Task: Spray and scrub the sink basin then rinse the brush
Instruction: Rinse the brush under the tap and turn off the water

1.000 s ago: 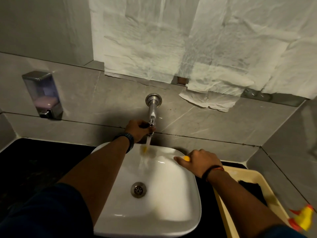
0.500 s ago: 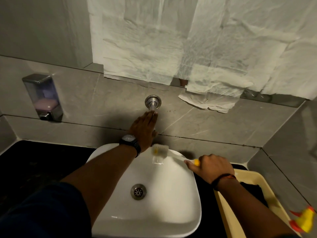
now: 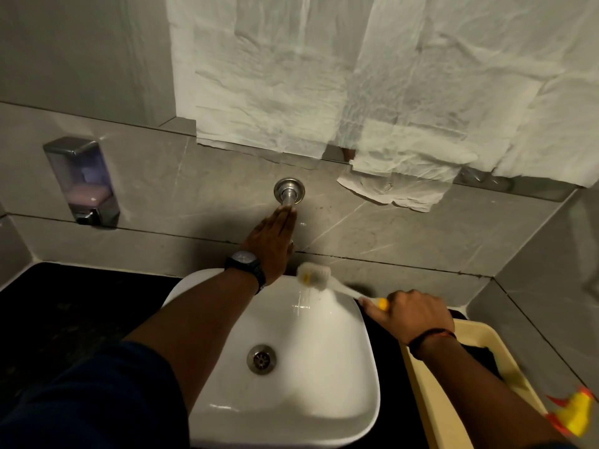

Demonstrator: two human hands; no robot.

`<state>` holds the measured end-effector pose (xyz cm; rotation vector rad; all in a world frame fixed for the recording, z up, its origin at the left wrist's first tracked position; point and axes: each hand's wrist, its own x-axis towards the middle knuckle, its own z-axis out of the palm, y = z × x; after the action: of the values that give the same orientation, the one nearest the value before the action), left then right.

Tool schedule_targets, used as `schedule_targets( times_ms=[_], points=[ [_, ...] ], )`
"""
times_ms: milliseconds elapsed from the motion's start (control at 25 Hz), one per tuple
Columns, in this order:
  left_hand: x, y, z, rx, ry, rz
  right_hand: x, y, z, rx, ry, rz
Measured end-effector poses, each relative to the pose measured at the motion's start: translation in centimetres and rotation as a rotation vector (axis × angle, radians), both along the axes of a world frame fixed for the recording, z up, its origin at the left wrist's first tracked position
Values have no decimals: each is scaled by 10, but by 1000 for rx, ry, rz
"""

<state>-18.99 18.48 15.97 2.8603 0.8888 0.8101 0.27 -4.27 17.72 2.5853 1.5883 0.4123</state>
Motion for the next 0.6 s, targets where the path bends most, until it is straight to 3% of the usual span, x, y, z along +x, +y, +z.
schedule_targets(
  times_ms=[600],
  points=[
    [1,0,-7,38,-48,3,8,-1,-3,-60,-44,11]
  ],
)
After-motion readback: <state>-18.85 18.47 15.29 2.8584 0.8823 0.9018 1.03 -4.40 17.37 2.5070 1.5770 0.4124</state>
